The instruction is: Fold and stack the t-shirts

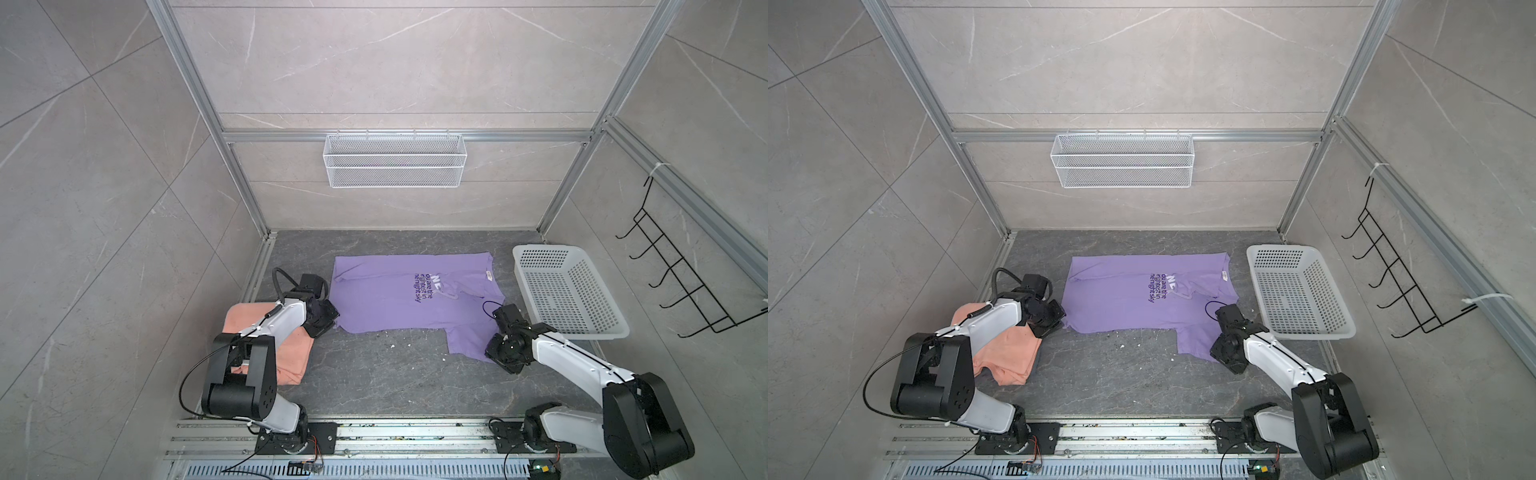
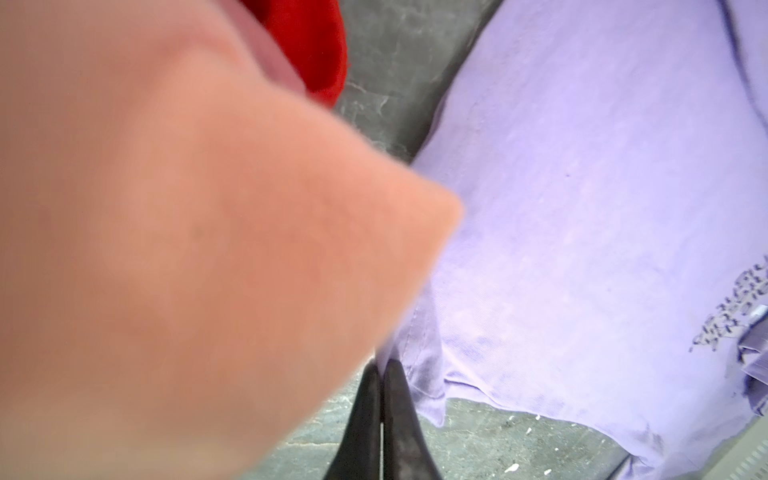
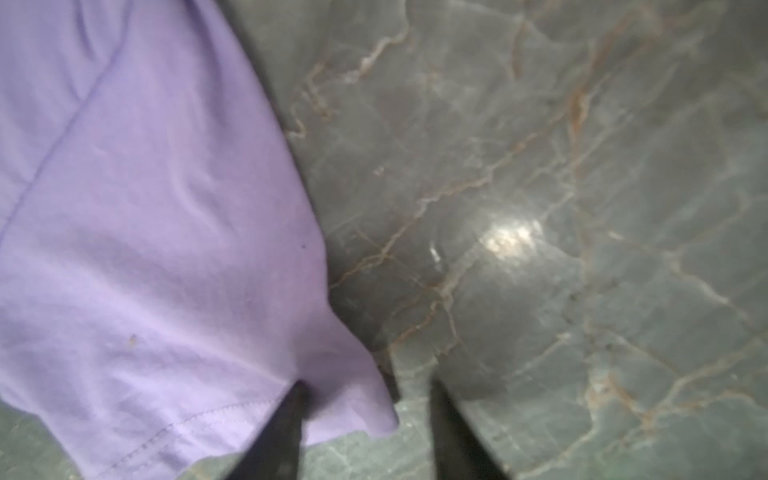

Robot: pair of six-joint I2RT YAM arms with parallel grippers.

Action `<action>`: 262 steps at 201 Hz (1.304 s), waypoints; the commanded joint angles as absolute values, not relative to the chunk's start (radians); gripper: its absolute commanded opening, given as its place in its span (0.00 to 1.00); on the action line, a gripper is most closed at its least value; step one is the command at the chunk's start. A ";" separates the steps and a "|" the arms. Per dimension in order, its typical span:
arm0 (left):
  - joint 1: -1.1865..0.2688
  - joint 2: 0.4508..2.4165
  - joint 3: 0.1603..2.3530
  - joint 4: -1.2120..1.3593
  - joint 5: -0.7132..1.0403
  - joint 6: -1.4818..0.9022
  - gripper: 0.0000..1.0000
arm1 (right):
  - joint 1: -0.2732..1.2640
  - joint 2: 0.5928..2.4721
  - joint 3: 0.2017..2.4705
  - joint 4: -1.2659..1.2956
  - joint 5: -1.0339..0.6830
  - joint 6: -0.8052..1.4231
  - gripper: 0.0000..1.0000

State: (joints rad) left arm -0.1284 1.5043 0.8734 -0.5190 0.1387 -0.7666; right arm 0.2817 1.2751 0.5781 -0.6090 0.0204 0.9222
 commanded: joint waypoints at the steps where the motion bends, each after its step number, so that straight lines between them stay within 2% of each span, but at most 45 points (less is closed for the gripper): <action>1: -0.122 1.461 0.893 -0.540 0.146 -0.745 0.00 | 0.317 1.319 0.576 -0.620 0.033 0.970 0.16; 26: -0.121 1.441 0.895 -0.580 0.149 -0.741 0.00 | 0.332 1.231 0.628 -0.662 0.062 1.001 0.02; 64: -0.121 1.490 0.987 -0.629 0.206 -0.705 0.00 | 0.331 1.188 0.809 -0.662 0.103 1.013 0.00; 95: -0.118 1.590 1.132 -0.657 0.219 -0.654 0.00 | 0.322 1.353 1.046 -0.638 0.166 0.957 0.00; 168: -0.074 1.946 1.536 -0.732 0.305 -0.581 0.00 | 0.224 1.788 1.522 -0.585 0.167 0.919 0.00; 228: -0.021 2.036 1.613 -0.720 0.347 -0.563 0.00 | 0.188 2.002 1.738 -0.644 0.164 0.956 0.00; 262: 0.023 2.064 1.570 -0.534 0.475 -0.645 0.00 | 0.165 2.083 1.805 -0.619 0.177 1.056 0.00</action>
State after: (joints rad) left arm -0.0093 2.0361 1.5791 -0.6643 0.3557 -0.5980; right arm 0.1848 2.0182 1.7302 -0.5911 0.1524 0.9802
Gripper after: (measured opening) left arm 0.054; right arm 0.050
